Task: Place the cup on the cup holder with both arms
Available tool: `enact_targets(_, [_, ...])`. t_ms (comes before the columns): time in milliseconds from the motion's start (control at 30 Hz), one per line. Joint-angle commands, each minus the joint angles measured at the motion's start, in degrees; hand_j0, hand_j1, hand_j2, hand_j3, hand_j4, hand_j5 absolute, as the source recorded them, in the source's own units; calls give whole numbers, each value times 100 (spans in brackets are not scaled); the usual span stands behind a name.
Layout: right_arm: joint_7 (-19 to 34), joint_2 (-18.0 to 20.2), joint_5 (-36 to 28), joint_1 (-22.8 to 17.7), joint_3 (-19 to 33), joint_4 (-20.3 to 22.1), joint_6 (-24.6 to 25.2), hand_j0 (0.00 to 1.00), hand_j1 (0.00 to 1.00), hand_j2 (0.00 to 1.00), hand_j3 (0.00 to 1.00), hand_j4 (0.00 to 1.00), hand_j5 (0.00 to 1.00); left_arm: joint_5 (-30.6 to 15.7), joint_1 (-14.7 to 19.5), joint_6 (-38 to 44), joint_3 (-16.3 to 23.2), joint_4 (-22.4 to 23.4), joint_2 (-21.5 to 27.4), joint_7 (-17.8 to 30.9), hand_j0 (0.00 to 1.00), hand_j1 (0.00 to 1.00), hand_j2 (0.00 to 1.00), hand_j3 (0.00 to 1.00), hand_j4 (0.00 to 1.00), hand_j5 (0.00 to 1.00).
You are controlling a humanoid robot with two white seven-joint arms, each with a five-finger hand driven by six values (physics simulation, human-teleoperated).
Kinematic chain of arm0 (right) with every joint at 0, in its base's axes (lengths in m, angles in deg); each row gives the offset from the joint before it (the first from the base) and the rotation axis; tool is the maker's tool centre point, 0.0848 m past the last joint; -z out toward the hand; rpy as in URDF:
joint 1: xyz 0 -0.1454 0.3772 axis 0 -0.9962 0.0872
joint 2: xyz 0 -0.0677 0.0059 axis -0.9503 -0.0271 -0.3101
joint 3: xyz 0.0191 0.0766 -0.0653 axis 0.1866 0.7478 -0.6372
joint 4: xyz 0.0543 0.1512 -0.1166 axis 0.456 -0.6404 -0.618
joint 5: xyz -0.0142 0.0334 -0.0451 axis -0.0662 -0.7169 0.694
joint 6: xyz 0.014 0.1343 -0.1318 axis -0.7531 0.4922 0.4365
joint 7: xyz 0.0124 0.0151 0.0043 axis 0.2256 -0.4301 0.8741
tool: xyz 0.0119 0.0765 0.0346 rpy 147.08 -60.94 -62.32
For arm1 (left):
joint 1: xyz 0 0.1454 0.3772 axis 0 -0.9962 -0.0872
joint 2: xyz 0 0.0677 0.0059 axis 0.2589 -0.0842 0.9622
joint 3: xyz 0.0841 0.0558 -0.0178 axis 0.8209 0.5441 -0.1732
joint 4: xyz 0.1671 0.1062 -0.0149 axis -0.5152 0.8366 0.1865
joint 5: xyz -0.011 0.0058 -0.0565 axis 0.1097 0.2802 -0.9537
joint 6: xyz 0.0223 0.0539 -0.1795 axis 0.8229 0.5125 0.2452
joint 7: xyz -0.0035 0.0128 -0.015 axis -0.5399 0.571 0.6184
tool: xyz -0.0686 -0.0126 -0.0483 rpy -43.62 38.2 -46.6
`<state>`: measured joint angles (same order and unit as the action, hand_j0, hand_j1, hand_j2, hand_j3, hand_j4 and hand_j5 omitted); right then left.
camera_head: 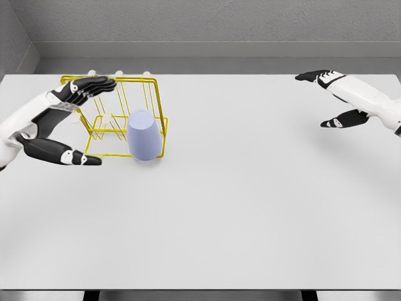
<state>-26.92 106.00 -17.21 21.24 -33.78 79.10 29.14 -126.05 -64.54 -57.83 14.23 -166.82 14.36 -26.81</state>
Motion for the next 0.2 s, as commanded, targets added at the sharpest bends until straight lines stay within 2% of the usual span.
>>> enact_targets(0, [-3, 8, -38, 0, 7, 2, 3, 100, 100, 100, 100, 100, 100, -7, 0, -466, 316, -19, 191, 1, 100, 100, 100, 100, 100, 100])
enact_targets(33, [-3, 8, -38, 0, 7, 2, 3, 100, 100, 100, 100, 100, 100, -16, -17, -475, 342, -19, 191, 1, 100, 100, 100, 100, 100, 100])
enact_targets(67, [-3, 8, -38, 0, 7, 2, 3, 100, 100, 100, 100, 100, 100, 19, 26, -484, 641, -19, 200, 1, 100, 100, 100, 100, 100, 100])
enact_targets(133, [-3, 8, -38, 0, 7, 2, 3, 100, 100, 100, 100, 100, 100, 643, 88, -493, 738, -19, 182, 1, 100, 100, 100, 100, 100, 100])
enact_targets(167, [-3, 8, -29, 0, 25, 2, 3, 100, 100, 100, 100, 100, 100, 678, 88, -537, 799, -19, 191, 1, 100, 100, 100, 100, 100, 100])
